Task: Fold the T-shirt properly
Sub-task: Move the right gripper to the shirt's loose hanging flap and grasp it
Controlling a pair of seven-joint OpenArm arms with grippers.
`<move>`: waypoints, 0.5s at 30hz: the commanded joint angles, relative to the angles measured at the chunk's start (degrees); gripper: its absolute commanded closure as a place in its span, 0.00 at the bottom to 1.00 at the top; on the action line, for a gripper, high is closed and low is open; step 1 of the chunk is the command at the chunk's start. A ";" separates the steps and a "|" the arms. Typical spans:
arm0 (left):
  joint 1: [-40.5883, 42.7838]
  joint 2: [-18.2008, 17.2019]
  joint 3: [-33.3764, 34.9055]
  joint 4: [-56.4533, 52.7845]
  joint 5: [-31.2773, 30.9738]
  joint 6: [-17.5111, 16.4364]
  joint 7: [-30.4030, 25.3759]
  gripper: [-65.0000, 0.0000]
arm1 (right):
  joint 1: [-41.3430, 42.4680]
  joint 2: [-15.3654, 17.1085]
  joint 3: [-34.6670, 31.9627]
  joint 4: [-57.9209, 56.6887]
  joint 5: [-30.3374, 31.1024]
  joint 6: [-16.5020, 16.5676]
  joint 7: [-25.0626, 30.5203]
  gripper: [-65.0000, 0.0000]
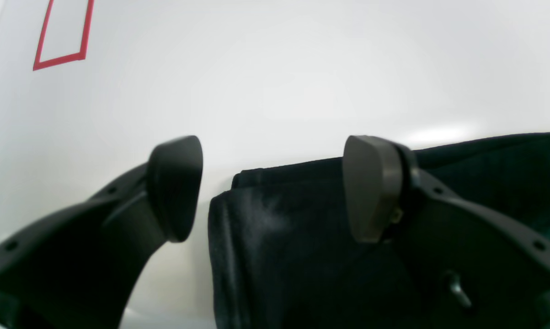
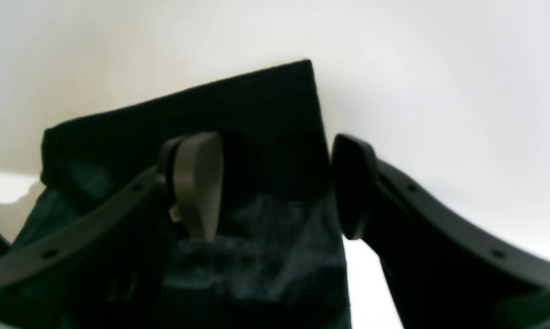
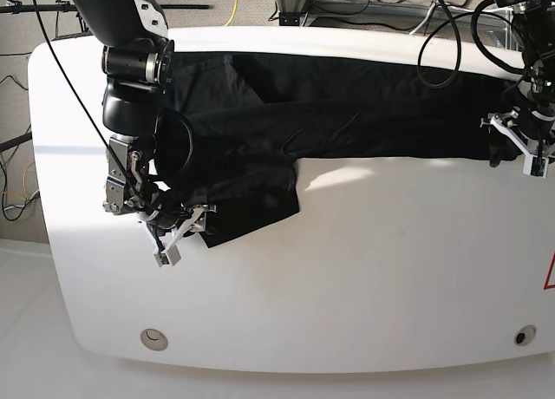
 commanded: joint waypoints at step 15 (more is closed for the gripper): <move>-0.50 -1.16 -0.19 1.18 -0.80 0.17 -0.74 0.30 | 0.68 1.12 -2.21 -2.15 -0.64 -0.38 2.14 0.43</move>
